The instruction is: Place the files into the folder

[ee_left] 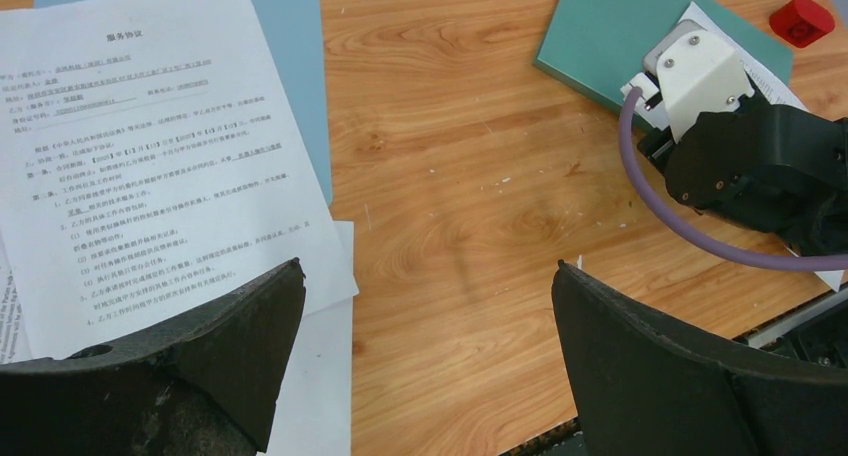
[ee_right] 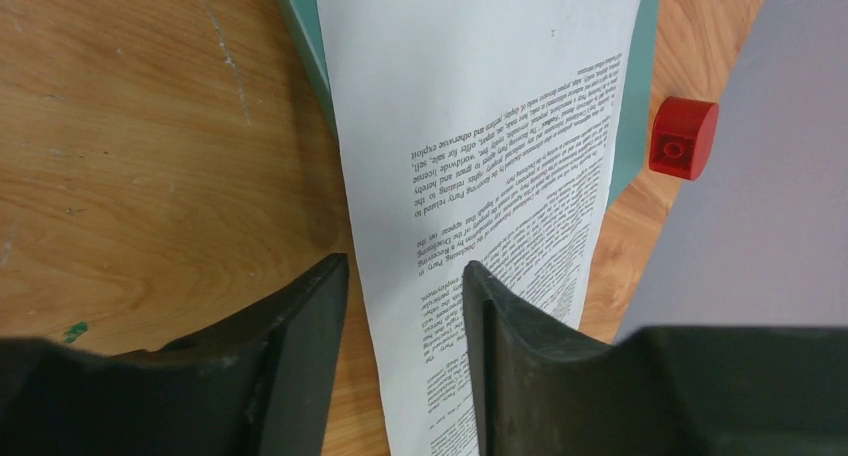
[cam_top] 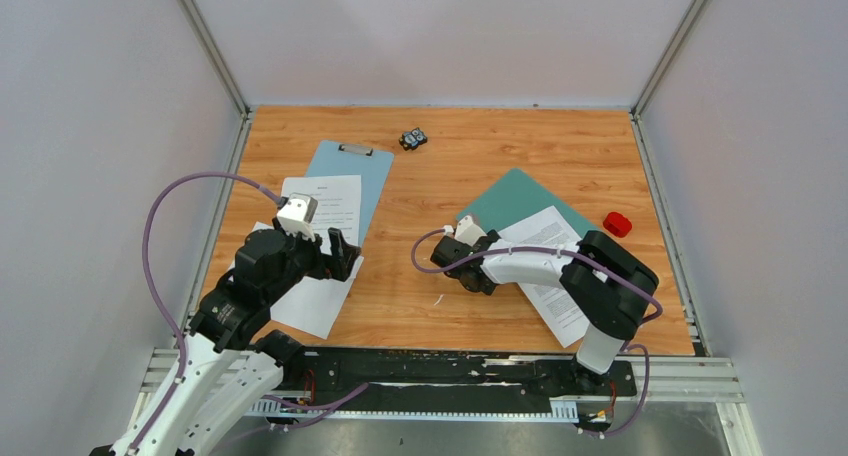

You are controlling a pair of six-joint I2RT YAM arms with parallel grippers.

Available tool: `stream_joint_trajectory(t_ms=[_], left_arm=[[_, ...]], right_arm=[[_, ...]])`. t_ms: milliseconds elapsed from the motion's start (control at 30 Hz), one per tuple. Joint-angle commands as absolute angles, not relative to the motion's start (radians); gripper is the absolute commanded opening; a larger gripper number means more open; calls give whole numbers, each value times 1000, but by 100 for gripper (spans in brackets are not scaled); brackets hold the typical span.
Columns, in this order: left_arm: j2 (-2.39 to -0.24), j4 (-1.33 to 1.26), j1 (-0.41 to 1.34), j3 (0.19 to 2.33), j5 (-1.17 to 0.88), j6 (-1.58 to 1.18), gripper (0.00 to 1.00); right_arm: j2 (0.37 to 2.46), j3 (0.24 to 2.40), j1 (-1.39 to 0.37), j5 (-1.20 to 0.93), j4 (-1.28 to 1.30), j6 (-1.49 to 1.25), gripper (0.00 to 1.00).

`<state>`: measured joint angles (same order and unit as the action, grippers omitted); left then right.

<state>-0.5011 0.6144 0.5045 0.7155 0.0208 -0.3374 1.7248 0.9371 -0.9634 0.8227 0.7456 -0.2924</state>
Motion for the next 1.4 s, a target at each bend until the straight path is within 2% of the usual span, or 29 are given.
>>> stream_joint_trajectory(t_ms=[0,167,267,533,900,933,1033,1067,1133,1367], left_arm=[[-510,602,508,741,34,-352,100],[-519,607,508,743,42,-357,100],[-524,610,508,746,53,-359,98],[-499,615,508,746,93,-370,98],[-534,596,508,752,84,-391,98],[-544,596,508,758,83,-391,98],[-552,601,508,764,89,-384,98],[-551,605,508,763,92,-382,98],[-544,610,508,759,92,-379,98],[-505,611,508,749,88,-374,99]], right_arm=[[1715,943,-963,865,741,-303,40],[1682,932,-960,864,716,-293,28],[1650,921,-949,841,687,-277,18],[1580,892,-934,820,642,-252,1],[1485,875,-936,730,588,-241,0],[1477,875,-935,740,592,-249,3],[1501,907,-931,753,644,-256,37],[1522,924,-931,753,674,-260,42],[1588,955,-931,757,755,-288,45],[1740,1032,-930,792,931,-426,44]])
